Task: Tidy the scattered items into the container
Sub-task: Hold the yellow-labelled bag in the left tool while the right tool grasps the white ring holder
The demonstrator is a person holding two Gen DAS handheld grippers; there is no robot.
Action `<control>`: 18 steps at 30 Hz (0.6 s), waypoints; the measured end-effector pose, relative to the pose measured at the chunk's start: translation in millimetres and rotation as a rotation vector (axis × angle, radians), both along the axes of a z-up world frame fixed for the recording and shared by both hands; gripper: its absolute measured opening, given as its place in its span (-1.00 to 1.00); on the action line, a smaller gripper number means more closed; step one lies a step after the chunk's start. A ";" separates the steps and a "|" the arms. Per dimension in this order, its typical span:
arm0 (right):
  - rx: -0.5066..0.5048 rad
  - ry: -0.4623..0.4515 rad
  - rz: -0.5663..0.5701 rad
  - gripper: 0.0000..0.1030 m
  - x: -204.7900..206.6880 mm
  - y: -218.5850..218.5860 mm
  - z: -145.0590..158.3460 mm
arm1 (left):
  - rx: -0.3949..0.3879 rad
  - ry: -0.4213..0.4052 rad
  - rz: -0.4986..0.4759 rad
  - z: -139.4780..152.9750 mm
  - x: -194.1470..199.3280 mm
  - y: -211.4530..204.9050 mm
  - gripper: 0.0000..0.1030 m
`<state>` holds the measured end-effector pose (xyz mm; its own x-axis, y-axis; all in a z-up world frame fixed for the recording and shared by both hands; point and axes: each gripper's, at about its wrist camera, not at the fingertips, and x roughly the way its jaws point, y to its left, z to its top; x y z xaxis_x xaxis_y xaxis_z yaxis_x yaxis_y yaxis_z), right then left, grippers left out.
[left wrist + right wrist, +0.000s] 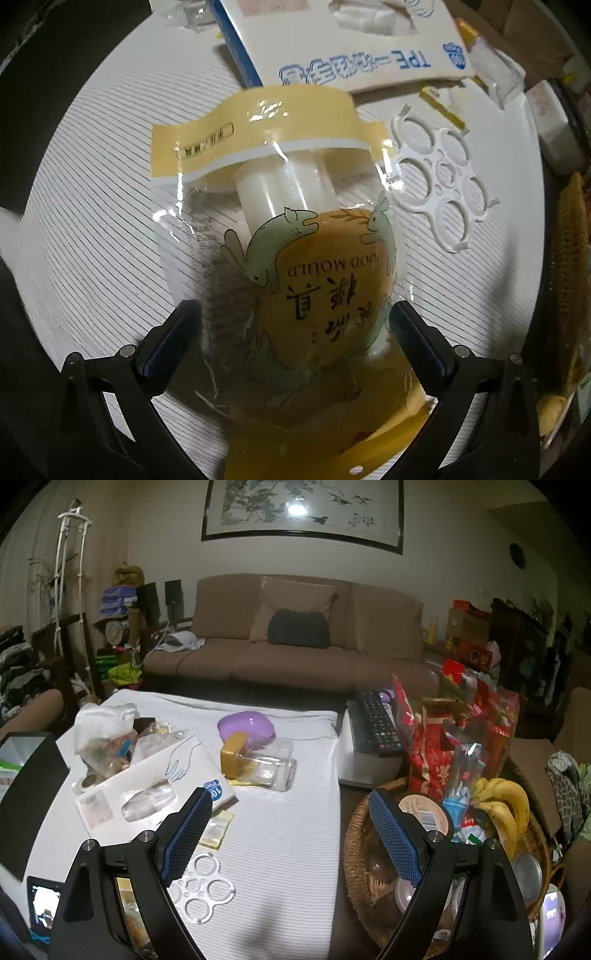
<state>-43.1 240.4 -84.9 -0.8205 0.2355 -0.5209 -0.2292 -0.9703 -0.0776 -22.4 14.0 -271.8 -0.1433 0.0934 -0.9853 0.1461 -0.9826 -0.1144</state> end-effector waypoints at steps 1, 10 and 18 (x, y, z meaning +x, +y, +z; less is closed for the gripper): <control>0.001 -0.001 0.001 0.74 -0.6 -0.3 -0.4 | -0.001 0.001 0.001 -0.3 0.4 -1.3 1.00; -0.002 -0.008 0.000 0.74 -0.4 0.0 -1.4 | -0.061 0.033 -0.014 -0.3 5.1 -12.0 1.00; -0.002 -0.015 -0.006 0.74 1.0 4.0 -1.7 | -0.047 0.076 -0.111 2.4 16.7 -42.2 0.99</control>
